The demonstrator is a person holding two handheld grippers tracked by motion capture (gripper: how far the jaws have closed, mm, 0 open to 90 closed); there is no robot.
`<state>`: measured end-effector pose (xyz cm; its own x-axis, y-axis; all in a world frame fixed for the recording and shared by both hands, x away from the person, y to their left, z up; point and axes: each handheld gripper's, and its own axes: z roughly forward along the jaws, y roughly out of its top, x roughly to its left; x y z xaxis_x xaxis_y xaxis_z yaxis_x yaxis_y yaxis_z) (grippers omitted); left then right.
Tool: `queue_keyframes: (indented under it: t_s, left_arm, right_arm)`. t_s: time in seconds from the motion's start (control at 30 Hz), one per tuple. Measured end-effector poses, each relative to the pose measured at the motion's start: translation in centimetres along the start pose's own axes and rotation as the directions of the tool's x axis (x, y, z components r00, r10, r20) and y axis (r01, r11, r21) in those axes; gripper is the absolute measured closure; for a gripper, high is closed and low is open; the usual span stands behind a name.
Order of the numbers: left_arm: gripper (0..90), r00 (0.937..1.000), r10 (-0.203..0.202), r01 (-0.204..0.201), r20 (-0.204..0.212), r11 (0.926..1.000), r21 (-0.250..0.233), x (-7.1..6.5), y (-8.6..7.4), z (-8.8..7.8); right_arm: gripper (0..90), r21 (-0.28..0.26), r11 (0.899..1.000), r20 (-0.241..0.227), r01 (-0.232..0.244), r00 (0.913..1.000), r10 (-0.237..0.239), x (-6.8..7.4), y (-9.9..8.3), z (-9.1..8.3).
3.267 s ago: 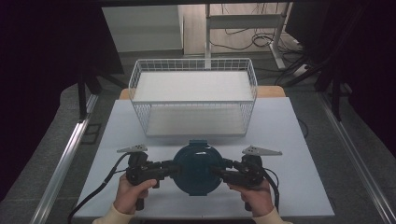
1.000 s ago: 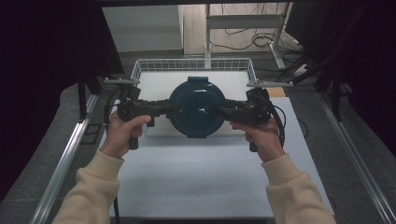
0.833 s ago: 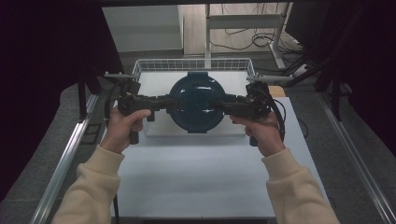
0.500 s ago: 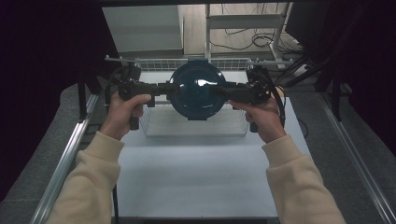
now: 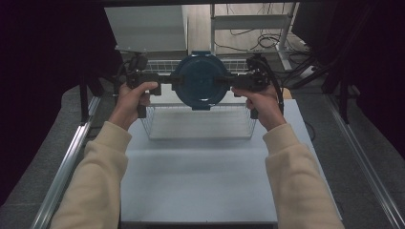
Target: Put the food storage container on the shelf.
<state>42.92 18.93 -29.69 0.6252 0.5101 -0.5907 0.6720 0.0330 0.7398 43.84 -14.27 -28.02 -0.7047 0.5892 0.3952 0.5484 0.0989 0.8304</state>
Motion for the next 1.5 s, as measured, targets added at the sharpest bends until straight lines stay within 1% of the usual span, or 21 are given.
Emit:
queue_keyframes:
  t_s: [0.17,0.3,0.43,0.5,0.57,0.67,0.7,0.83,0.93,1.0,1.07,1.1,1.13,1.2,1.3,1.33,1.37,1.4,1.43,1.47,1.5]
  left_arm:
    - [47.1,0.9998,-0.016,0.016,-0.006,0.9997,0.016,1.2,0.5,0.9]
    - [47.0,0.9993,-0.036,0.036,-0.004,0.9992,0.015,2.0,0.4,1.4]
    - [46.0,0.9983,-0.055,0.056,-0.020,0.9983,0.015,2.7,0.3,2.2]
    - [46.1,0.9965,-0.082,0.082,-0.011,0.9966,-0.004,3.1,0.3,2.4]
    - [46.3,0.9958,-0.091,0.091,-0.011,0.9957,-0.016,3.2,0.3,2.6]
    - [45.7,0.9903,-0.139,0.138,-0.009,0.9897,-0.036,3.7,0.4,3.1]
    - [45.2,0.9874,-0.158,0.157,-0.008,0.9867,-0.041,3.9,0.5,3.3]
    - [42.3,0.9810,-0.194,0.193,-0.011,0.9806,-0.031,4.4,0.6,3.9]
    - [41.4,0.9714,-0.237,0.238,0.006,0.9709,-0.030,5.3,0.6,4.2]
    - [40.6,0.9646,-0.263,0.264,0.013,0.9641,-0.032,5.8,0.6,4.5]
    - [39.3,0.9587,-0.284,0.284,0.020,0.9581,-0.037,6.2,0.6,4.8]
    - [38.8,0.9560,-0.292,0.293,0.025,0.9554,-0.035,6.4,0.5,5.0]
    - [38.4,0.9539,-0.299,0.300,0.032,0.9535,-0.034,6.6,0.5,5.1]
    - [38.1,0.9551,-0.294,0.296,0.038,0.9543,-0.045,6.7,0.4,5.2]
    - [37.6,0.9566,-0.290,0.291,0.027,0.9552,-0.052,6.6,0.4,5.3]
    - [36.9,0.9601,-0.280,0.279,0.008,0.9579,-0.066,6.4,0.4,5.3]
    - [34.7,0.9645,-0.262,0.258,-0.034,0.9622,-0.086,6.1,0.5,5.1]
    - [32.3,0.9665,-0.247,0.239,-0.068,0.9649,-0.108,5.8,0.5,4.8]
    - [29.7,0.9673,-0.242,0.231,-0.076,0.9646,-0.127,5.6,0.5,4.5]
    - [26.7,0.9684,-0.238,0.225,-0.076,0.9636,-0.144,5.4,0.5,4.1]
    - [24.8,0.9704,-0.226,0.211,-0.085,0.9646,-0.158,5.1,0.5,3.6]
  right_arm:
    - [37.2,0.015,0.999,0.004,-0.034,0.9994,0.034,-1.4,0.3,0.8]
    - [37.2,0.028,0.999,0.008,-0.046,0.9989,0.046,-2.0,0.3,1.3]
    - [37.0,0.049,0.996,0.016,-0.074,0.9972,0.073,-2.9,0.2,1.9]
    - [37.0,0.035,0.994,0.010,-0.107,0.9942,0.107,-3.4,0.2,2.1]
    - [36.8,0.024,0.988,0.007,-0.152,0.9884,0.152,-3.9,0.2,2.3]
    - [36.5,0.026,0.975,0.007,-0.221,0.9754,0.220,-4.5,0.3,2.6]
    - [36.4,0.026,0.968,0.009,-0.248,0.9688,0.248,-4.7,0.3,2.7]
    - [35.9,0.017,0.941,0.013,-0.337,0.9414,0.337,-5.6,0.3,3.2]
    - [35.8,0.002,0.922,0.016,-0.386,0.9222,0.386,-6.2,0.2,3.7]
    - [35.8,-0.009,0.907,0.027,-0.420,0.9069,0.421,-6.4,0.1,4.0]
    - [35.7,-0.021,0.896,0.039,-0.444,0.8949,0.445,-6.6,0.1,4.2]
    - [35.7,-0.026,0.893,0.044,-0.450,0.8916,0.451,-6.7,0.0,4.3]
    - [35.7,-0.031,0.891,0.048,-0.453,0.8897,0.454,-6.7,0.0,4.4]
    - [35.8,-0.039,0.892,0.053,-0.450,0.8905,0.452,-6.7,-0.1,4.4]
    - [35.1,-0.043,0.893,0.055,-0.448,0.8914,0.450,-6.7,-0.1,4.3]
    - [32.5,-0.046,0.897,0.061,-0.439,0.8952,0.442,-6.6,-0.1,4.3]
    - [25.7,-0.055,0.905,0.084,-0.421,0.9016,0.424,-6.4,-0.1,4.2]
    - [20.4,-0.061,0.915,0.111,-0.398,0.9088,0.402,-6.2,0.0,4.1]
    - [17.6,-0.073,0.919,0.126,-0.387,0.9110,0.393,-6.0,0.0,3.9]
    - [15.1,-0.083,0.919,0.130,-0.386,0.9098,0.394,-5.8,0.0,3.6]
    - [13.5,-0.093,0.920,0.130,-0.380,0.9118,0.389,-5.5,0.0,3.4]
